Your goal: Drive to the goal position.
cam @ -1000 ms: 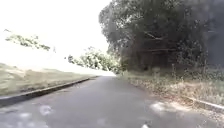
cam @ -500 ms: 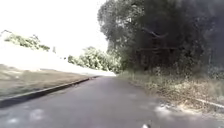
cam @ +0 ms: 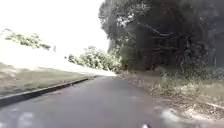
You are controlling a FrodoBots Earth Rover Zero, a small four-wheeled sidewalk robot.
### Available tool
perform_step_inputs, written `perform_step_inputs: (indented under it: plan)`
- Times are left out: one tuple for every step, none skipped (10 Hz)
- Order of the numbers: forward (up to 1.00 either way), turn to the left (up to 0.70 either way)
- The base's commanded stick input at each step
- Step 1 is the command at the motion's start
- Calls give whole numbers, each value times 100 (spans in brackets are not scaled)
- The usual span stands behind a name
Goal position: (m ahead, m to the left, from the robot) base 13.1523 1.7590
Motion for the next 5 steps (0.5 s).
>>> perform_step_inputs:
  plan:
    - [45, 27]
    - [45, 27]
    - [45, 27]
    - [45, 16]
    - [45, 3]
